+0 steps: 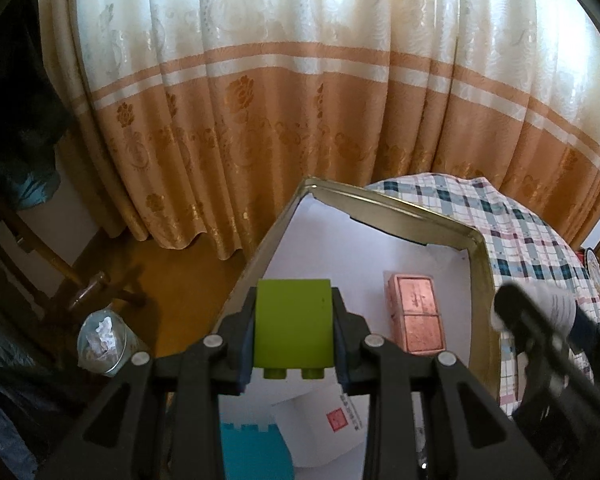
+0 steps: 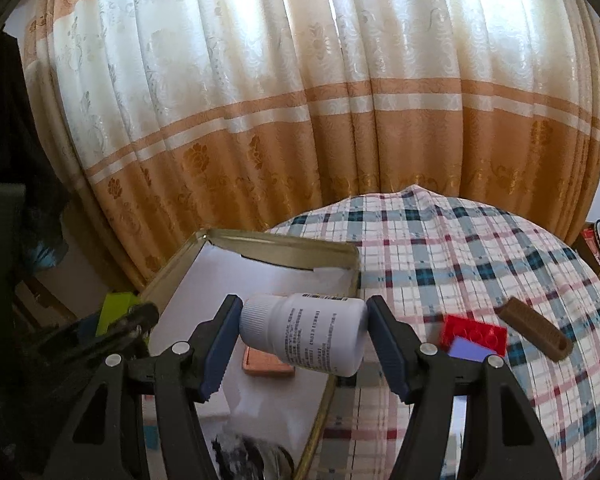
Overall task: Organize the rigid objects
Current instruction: 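Open the left gripper to drop the green brick in the tray while the right gripper releases the bottle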
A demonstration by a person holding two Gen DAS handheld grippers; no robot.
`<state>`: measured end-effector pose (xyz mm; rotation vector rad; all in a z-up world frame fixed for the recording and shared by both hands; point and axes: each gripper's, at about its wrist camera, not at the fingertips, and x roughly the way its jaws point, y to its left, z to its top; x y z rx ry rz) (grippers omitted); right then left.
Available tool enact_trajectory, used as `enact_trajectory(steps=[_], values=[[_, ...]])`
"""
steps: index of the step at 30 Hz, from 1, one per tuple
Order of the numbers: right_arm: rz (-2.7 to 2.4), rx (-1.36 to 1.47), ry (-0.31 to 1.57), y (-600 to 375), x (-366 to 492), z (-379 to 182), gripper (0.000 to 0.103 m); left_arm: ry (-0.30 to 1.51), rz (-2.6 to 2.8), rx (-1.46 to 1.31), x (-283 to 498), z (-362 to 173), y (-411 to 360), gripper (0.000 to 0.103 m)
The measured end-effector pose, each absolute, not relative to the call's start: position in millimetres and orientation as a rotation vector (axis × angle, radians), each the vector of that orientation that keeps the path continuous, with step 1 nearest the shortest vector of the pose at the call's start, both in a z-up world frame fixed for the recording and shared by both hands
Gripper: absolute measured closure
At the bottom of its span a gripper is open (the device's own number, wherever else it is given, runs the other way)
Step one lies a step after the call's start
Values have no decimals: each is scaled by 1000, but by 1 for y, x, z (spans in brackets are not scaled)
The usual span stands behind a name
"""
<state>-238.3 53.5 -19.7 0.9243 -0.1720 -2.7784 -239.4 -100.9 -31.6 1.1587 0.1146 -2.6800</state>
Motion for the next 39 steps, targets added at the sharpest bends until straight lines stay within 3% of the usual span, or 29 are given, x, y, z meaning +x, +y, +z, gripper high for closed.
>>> enact_trajectory(steps=[17, 19, 20, 21, 24, 25, 39], values=[[-2568, 1178, -293, 45, -312, -50, 36, 108, -2573, 1295, -273, -50, -105, 72], [-2540, 1180, -336, 47, -312, -53, 33, 127, -2578, 1296, -272, -49, -104, 59], [-2529, 1172, -363, 49, -311, -53, 32, 132, -2585, 1290, -270, -48, -103, 41], [-2519, 1157, -394, 53, -309, -53, 30, 142, -2608, 1280, -267, -45, -100, 29], [-2540, 1100, -439, 62, -299, -49, 27, 83, -2632, 1194, -258, -35, -90, 5], [-2552, 1079, -457, 66, -296, -47, 27, 58, -2644, 1155, -254, -32, -86, 1], [-2869, 838, -465, 130, -230, -33, 24, 77, -2774, 1006, -210, -33, -46, 1]])
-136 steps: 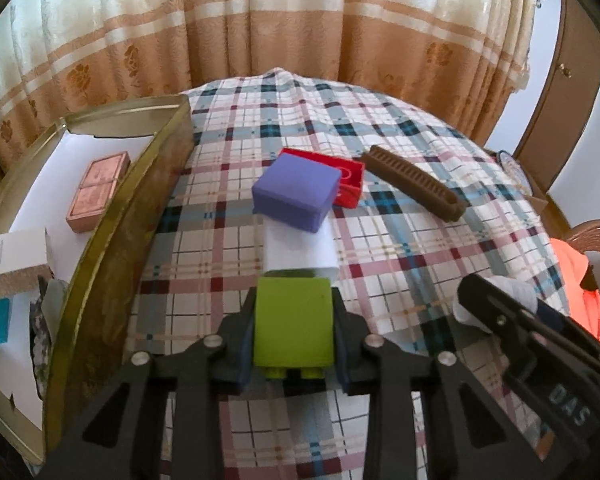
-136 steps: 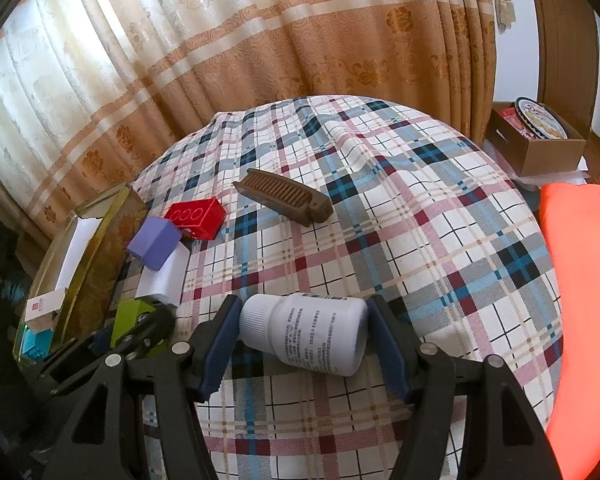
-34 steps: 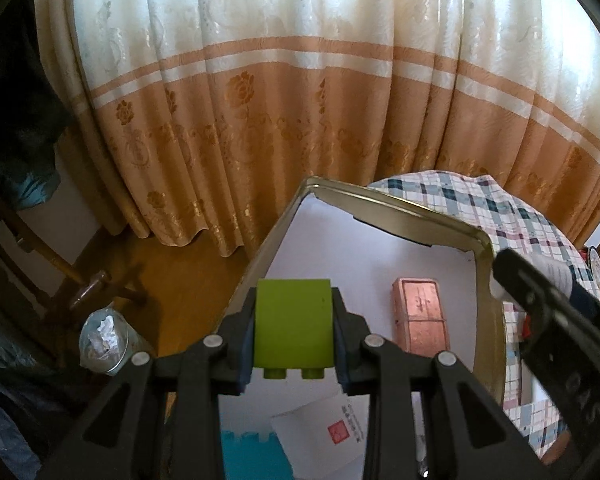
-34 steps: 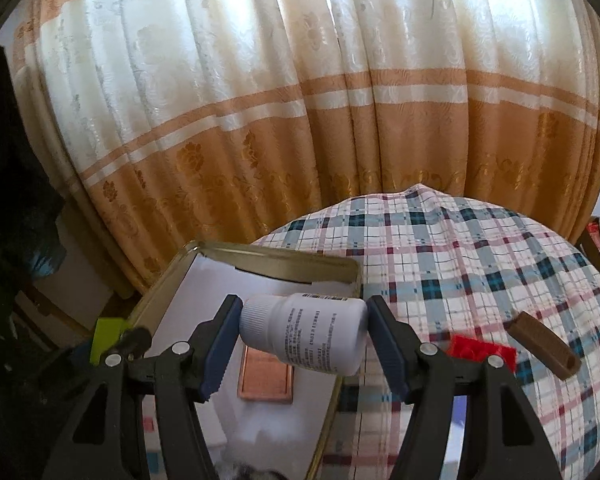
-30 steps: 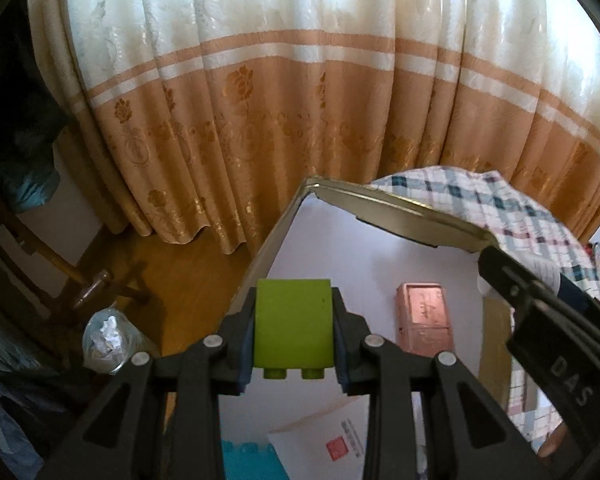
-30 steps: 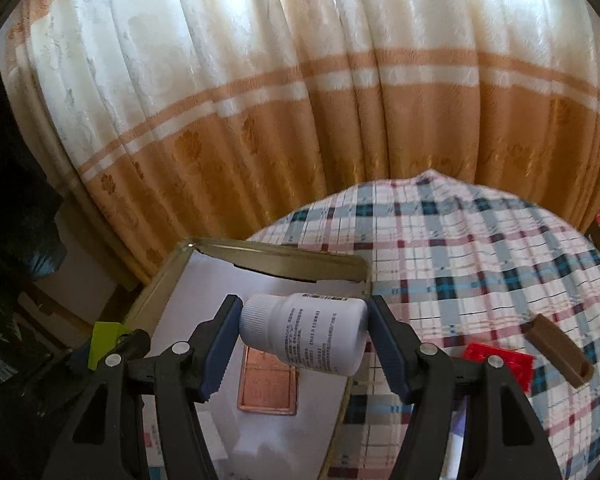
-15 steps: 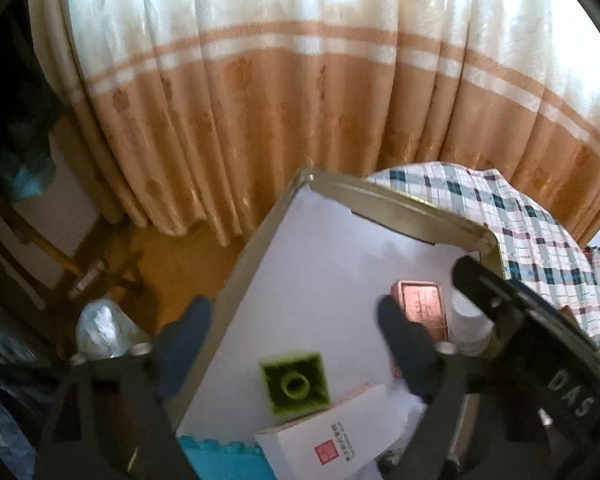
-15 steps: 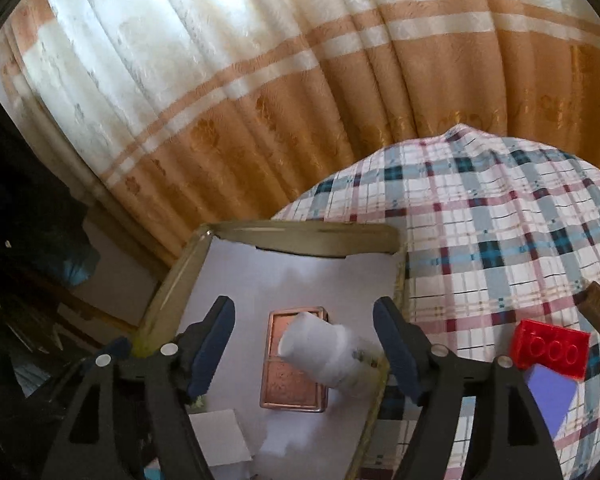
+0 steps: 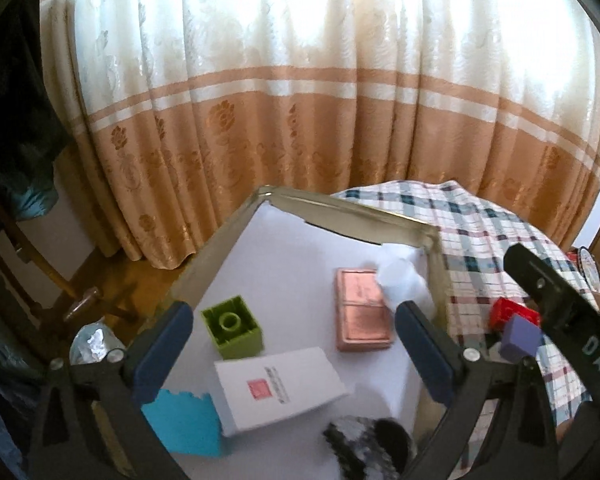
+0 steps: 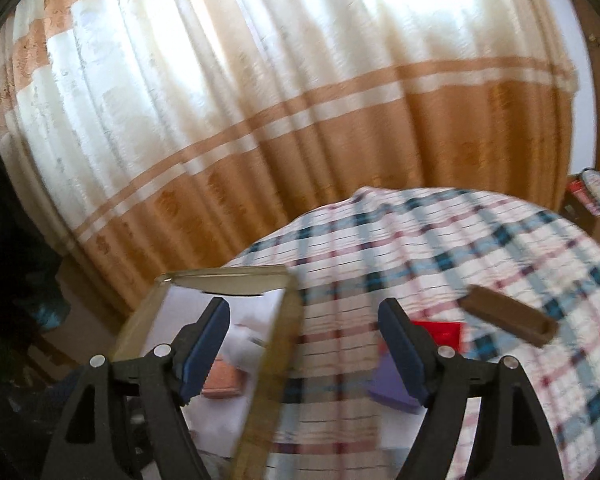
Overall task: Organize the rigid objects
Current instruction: 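Open the left gripper to drop the green brick in the tray while the right gripper releases the bottle, then move both grippers back toward the purple cube and red brick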
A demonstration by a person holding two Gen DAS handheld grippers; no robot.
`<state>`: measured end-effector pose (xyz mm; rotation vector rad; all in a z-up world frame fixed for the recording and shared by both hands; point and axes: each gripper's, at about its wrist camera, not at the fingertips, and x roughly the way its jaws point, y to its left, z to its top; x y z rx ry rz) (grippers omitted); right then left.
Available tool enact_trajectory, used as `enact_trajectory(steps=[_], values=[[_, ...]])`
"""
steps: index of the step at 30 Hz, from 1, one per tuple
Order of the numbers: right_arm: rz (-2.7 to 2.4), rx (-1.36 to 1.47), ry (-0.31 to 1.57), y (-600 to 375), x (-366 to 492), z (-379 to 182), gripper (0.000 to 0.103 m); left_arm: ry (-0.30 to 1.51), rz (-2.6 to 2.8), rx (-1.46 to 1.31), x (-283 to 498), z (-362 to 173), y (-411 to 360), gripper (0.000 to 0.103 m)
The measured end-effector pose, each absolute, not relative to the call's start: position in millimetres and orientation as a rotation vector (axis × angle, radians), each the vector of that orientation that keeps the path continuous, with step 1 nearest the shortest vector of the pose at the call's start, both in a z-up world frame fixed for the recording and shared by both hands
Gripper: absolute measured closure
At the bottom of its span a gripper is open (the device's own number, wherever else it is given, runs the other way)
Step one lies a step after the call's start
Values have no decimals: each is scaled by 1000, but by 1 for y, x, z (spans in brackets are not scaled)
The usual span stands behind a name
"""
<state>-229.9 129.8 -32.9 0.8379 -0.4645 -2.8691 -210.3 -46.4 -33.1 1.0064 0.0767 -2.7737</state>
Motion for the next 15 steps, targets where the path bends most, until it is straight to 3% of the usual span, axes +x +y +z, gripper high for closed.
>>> enact_trajectory(steps=[15], values=[[-3109, 718, -355, 163, -182, -45, 20, 129, -2821, 956, -186, -44, -21, 1]])
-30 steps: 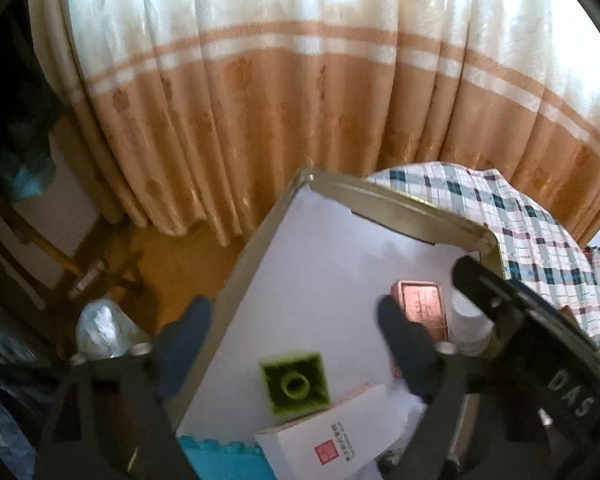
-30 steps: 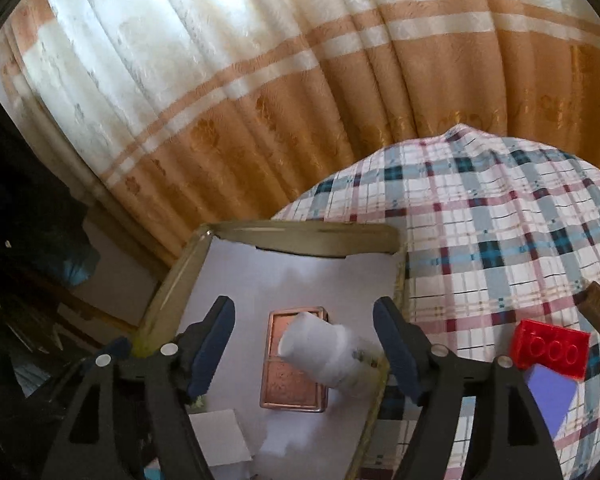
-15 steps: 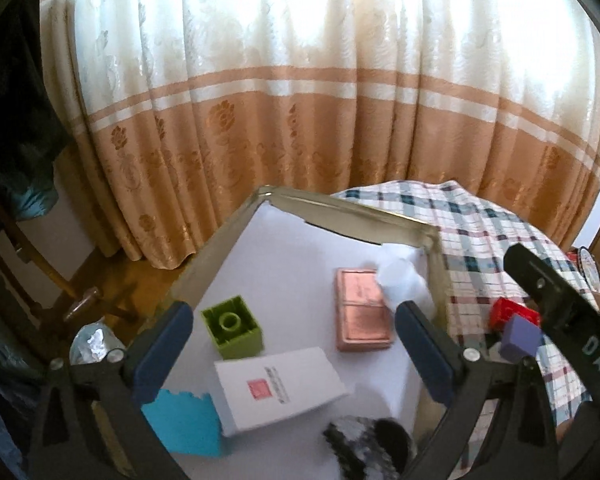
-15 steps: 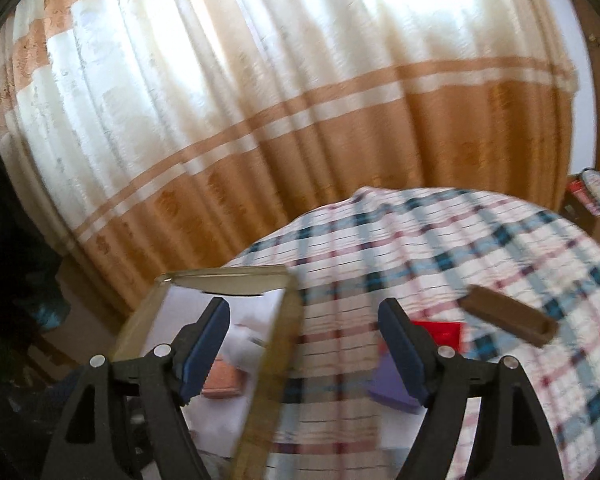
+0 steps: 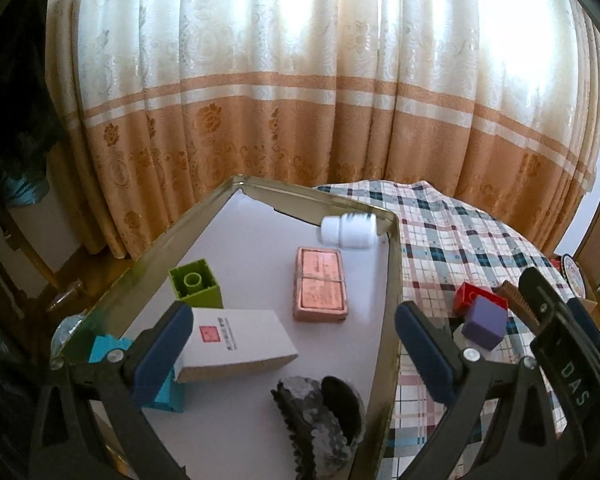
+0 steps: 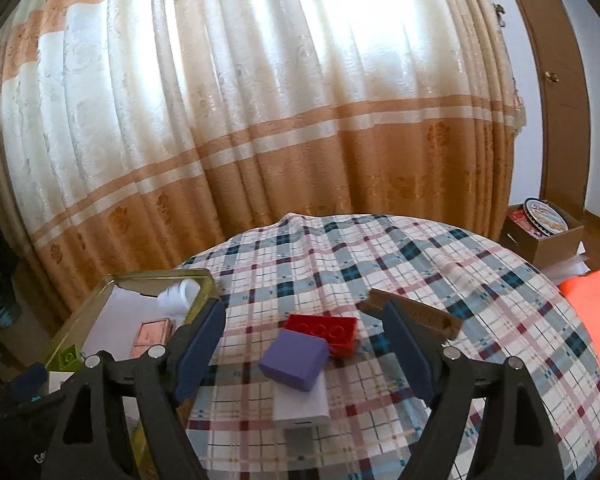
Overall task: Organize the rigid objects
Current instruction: 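Move both grippers back toward the purple cube and red brick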
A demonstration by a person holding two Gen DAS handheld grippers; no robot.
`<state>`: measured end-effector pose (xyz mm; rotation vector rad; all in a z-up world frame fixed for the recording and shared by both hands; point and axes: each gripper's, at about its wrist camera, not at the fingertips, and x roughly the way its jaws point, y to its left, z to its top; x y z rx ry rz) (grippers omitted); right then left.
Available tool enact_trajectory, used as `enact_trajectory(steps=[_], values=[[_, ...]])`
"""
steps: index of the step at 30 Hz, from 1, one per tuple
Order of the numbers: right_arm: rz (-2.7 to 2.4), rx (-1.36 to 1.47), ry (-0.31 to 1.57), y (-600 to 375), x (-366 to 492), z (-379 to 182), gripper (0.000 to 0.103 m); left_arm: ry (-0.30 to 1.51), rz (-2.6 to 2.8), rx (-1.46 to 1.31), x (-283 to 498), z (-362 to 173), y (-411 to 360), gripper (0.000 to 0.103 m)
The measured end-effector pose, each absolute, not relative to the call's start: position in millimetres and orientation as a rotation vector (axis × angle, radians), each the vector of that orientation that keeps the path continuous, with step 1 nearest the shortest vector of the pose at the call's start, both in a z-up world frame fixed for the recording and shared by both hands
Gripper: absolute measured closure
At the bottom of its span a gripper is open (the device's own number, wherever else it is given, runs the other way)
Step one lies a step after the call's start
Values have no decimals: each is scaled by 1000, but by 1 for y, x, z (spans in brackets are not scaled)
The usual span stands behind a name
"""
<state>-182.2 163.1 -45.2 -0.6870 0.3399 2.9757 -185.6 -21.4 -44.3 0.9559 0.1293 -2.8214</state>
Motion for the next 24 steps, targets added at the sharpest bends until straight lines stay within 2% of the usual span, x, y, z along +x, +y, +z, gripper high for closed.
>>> enact_trajectory(steps=[5, 17, 24], values=[[2960, -706, 299, 165, -177, -53, 20, 65, -2831, 931, -179, -46, -10, 1], [2919, -672, 409, 192, -161, -51, 20, 57, -2875, 891, -169, -42, 13, 1], [2910, -640, 344, 199, -151, -47, 20, 5, -2874, 861, -164, -42, 26, 1]])
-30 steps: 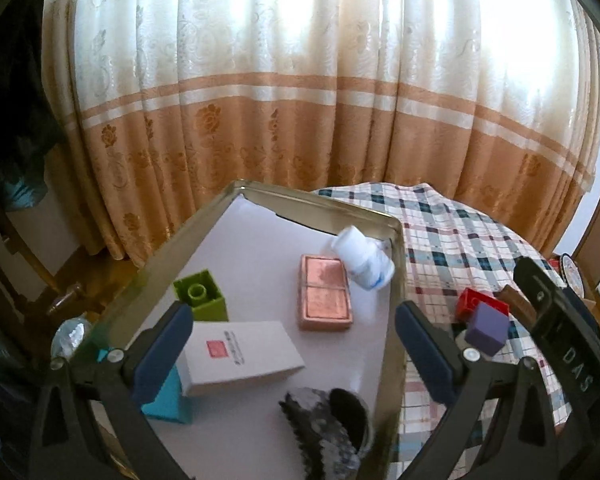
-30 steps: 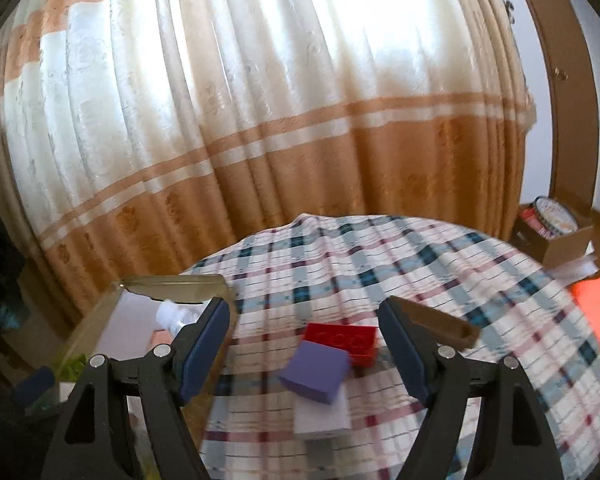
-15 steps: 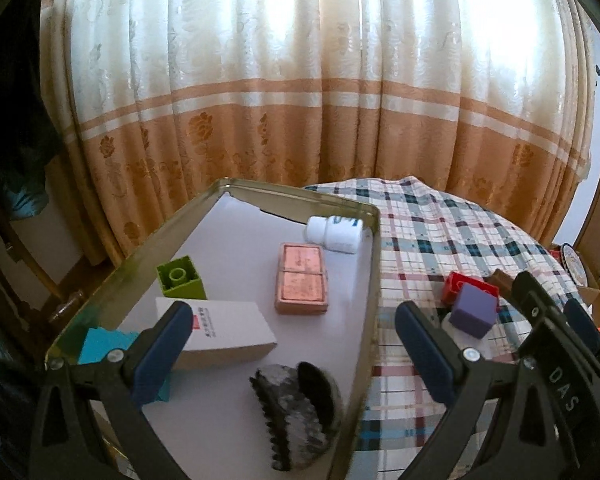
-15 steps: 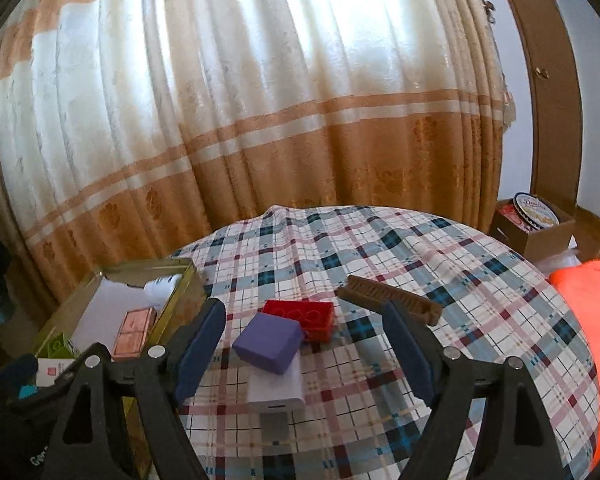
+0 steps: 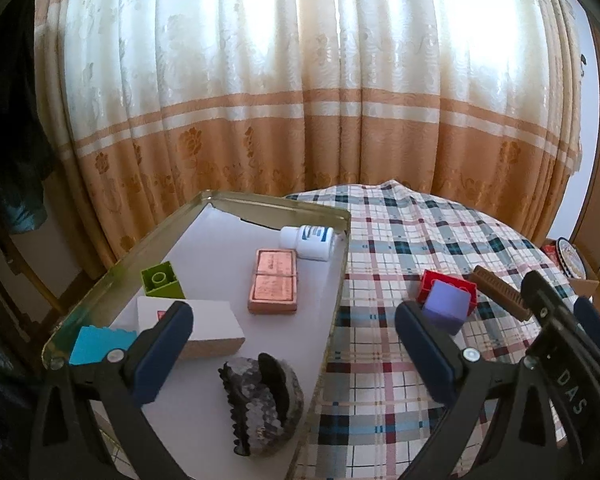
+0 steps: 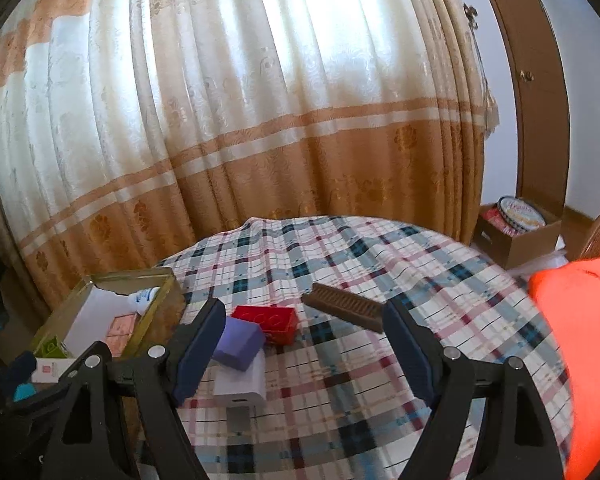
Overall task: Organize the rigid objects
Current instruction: 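Move both grippers back toward the purple cube and red brick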
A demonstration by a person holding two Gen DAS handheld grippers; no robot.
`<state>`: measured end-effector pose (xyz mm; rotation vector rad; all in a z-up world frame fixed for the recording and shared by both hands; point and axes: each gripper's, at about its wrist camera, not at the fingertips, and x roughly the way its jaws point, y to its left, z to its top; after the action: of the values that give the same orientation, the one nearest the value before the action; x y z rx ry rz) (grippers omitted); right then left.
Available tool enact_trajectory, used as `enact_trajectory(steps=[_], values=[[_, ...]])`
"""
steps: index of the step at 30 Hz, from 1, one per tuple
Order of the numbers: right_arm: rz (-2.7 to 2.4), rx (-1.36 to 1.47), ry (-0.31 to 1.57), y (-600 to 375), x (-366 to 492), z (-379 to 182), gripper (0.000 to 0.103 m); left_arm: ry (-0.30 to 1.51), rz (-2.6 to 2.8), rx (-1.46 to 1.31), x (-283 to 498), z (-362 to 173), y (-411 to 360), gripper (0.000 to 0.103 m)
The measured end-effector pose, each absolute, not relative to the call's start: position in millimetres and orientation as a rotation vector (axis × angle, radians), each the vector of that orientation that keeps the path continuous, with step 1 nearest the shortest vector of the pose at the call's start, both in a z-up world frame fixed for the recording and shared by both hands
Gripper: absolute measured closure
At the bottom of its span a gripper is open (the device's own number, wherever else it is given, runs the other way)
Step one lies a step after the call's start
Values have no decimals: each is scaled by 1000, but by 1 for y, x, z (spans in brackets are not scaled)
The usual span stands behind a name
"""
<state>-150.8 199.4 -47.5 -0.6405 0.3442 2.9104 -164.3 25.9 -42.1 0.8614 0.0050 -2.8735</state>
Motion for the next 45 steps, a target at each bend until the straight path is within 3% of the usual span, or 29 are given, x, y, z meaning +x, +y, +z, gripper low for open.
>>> enact_trajectory(steps=[6, 15, 21, 26, 34, 41, 45], values=[[2876, -657, 436, 219, -144, -50, 20, -49, -2916, 855, -158, -42, 43, 1], [2845, -614, 284, 236, -132, -45, 20, -115, -2988, 900, -153, -47, 73, 1], [2829, -636, 336, 251, -129, -47, 20, -109, -3005, 968, -153, -53, 84, 1], [2809, -607, 247, 257, -124, -44, 20, -114, -3013, 1009, -154, -58, 93, 1], [2782, -632, 346, 278, -122, -46, 20, -67, -2993, 1134, -158, -68, 96, 1], [2760, -653, 310, 285, -124, -47, 20, -18, -2962, 1238, -153, -80, 94, 1], [2721, -688, 425, 303, -124, -53, 20, -140, -2914, 1316, -149, -90, 106, 1]])
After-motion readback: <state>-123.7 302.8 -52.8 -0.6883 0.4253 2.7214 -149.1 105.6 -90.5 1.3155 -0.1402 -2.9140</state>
